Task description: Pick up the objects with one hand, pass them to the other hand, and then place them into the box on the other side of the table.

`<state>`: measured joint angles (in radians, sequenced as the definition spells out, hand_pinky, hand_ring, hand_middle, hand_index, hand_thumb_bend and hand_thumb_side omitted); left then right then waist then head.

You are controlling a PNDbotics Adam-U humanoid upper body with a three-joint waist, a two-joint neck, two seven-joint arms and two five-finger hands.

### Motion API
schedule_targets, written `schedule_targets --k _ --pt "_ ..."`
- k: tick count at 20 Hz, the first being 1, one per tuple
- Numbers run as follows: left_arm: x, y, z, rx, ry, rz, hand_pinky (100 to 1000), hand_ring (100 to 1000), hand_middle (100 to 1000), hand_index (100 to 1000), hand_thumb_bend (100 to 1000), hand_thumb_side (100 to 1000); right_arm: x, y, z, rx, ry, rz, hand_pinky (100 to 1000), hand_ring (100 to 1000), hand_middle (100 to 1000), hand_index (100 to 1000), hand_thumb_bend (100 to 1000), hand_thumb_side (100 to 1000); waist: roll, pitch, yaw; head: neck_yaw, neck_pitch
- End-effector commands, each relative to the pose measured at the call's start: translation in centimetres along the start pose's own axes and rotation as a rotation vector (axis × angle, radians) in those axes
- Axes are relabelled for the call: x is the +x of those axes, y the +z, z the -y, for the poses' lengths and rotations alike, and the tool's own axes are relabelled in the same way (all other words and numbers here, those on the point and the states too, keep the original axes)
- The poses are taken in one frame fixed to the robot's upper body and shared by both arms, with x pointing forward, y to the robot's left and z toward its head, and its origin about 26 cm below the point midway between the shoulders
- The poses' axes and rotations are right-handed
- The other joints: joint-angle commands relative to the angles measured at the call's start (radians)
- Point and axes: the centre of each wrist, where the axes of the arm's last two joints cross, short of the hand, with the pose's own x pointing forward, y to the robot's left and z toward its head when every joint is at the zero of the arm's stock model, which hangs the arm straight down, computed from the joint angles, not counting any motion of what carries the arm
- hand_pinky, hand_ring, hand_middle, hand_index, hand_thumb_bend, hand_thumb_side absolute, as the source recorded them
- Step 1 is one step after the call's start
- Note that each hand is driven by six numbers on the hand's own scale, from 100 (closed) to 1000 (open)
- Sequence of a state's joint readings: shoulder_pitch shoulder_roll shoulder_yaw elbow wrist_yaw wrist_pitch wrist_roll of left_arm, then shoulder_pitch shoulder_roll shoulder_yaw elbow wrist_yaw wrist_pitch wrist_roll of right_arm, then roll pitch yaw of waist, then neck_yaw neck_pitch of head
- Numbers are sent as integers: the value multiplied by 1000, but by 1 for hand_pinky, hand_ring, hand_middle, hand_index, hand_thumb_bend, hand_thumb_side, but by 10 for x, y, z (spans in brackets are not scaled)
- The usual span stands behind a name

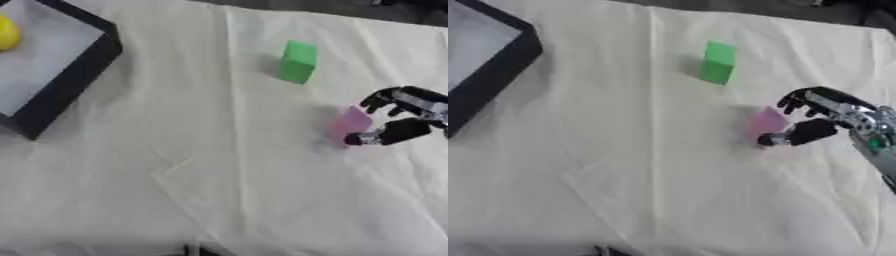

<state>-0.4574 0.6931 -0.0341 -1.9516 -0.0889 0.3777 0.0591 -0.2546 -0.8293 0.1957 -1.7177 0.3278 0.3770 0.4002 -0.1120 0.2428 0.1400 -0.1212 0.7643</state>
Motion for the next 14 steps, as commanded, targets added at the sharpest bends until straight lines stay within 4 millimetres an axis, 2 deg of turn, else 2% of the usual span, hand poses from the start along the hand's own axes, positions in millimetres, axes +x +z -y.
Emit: schedule_targets --k 1,14 --pt "5 -1 -8 19 -18 19 883 649 595 741 100 553 0 1 8 -17 24 -16 825 909 697 801 699 460 4 -11 2 -3 6" --pt "4 -1 -7 22 -18 17 891 649 595 739 100 558 -6 -4 3 -4 49 -84 848 875 674 780 677 494 4 -6 4 -3 6"
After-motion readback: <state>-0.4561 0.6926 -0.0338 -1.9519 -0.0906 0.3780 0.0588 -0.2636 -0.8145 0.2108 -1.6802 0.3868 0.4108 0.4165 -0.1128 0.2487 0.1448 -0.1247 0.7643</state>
